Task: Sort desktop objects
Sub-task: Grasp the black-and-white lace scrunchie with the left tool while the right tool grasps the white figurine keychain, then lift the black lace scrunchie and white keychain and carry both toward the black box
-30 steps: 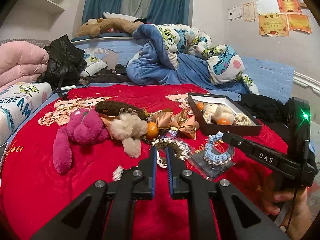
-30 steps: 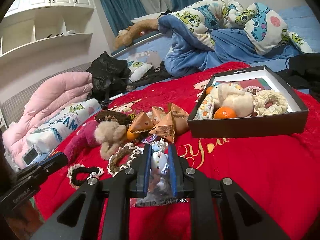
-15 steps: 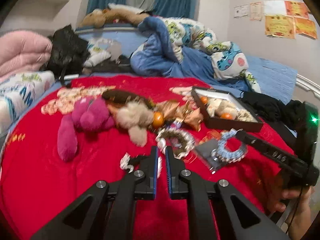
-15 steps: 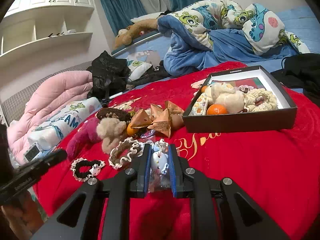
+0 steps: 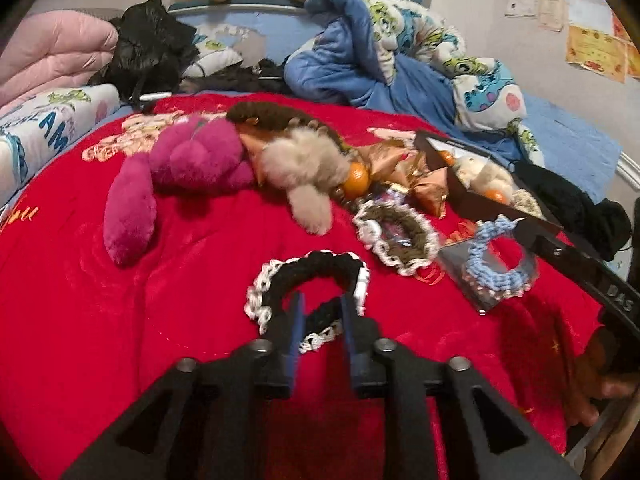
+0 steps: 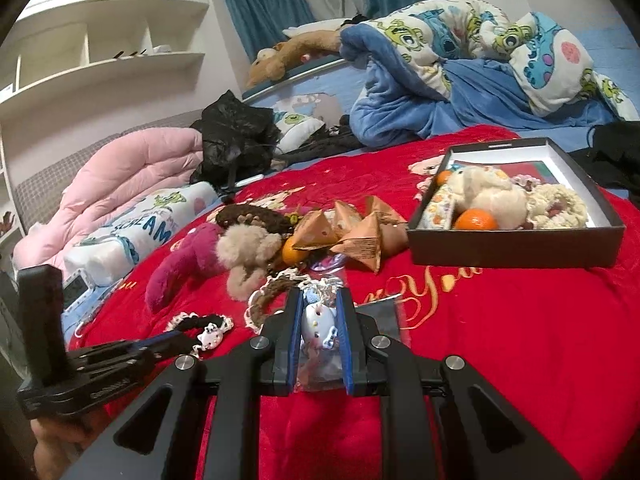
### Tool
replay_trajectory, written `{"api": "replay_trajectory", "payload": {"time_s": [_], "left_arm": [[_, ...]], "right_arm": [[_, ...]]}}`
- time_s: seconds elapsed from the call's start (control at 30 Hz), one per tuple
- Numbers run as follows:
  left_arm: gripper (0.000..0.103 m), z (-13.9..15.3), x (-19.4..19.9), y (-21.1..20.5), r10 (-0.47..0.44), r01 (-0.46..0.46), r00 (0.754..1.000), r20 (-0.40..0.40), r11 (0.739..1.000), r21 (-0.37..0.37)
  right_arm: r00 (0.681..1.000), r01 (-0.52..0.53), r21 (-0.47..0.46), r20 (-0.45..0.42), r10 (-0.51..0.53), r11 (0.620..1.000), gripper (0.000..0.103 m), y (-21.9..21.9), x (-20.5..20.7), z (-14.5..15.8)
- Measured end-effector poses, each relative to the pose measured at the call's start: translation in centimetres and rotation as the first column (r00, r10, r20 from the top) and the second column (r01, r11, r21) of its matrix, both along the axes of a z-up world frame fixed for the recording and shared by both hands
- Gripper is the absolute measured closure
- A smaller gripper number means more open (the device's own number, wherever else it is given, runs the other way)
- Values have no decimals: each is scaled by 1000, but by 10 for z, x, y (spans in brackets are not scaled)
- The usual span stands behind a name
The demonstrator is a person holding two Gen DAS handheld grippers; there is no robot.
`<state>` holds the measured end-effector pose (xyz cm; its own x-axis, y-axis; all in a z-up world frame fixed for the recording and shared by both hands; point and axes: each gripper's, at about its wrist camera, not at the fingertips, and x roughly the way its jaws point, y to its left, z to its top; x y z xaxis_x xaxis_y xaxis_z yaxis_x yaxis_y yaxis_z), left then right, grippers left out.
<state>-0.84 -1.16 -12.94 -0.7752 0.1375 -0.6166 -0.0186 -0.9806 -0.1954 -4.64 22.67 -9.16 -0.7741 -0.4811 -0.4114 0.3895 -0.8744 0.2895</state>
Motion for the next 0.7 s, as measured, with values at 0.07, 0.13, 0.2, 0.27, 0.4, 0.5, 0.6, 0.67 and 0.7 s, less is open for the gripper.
{"api": "replay_trajectory", "payload": {"time_s": [0.07, 0.13, 0.2, 0.27, 0.4, 0.5, 0.6, 0.67, 0.7], "left_arm": [[73, -5, -4, -1, 1, -1, 1000, 2, 1000, 3], [69, -10, -7, 0, -7, 7, 1000, 5, 1000, 4], [68, -13, -7, 4, -11, 10, 1000, -9, 999, -33], [67, -11, -4, 10, -5, 3, 1000, -21, 997, -71], [66, -3, 15, 12, 18, -27, 996, -89, 995, -97], [50, 4, 20, 2, 20, -26, 993, -117, 998, -49], [47, 4, 15, -5, 64, -72, 992, -107, 995, -64], [47, -1, 10, -11, 94, -99, 992, -79, 993, -66], [47, -4, 7, -14, 106, -110, 992, -65, 992, -55]], "right_arm": [[1000, -4, -2, 4, 4, 1000, 87, -2, -2, -1], [1000, -8, -6, 12, 8, 1000, 87, -1, -4, -3], [1000, -11, -16, 23, 12, 1000, 87, -1, -7, -7], [999, -13, -25, 30, 14, 1000, 87, 0, -8, -10], [999, -18, -35, 29, 19, 999, 87, 1, -8, -11], [999, -22, -29, 33, 23, 999, 87, -1, -8, -13], [999, -27, -8, 30, 27, 1000, 87, -6, -7, -12], [999, -28, 2, 25, 28, 1000, 87, -8, -7, -12], [999, -29, 3, 23, 29, 1000, 87, -8, -6, -12]]}}
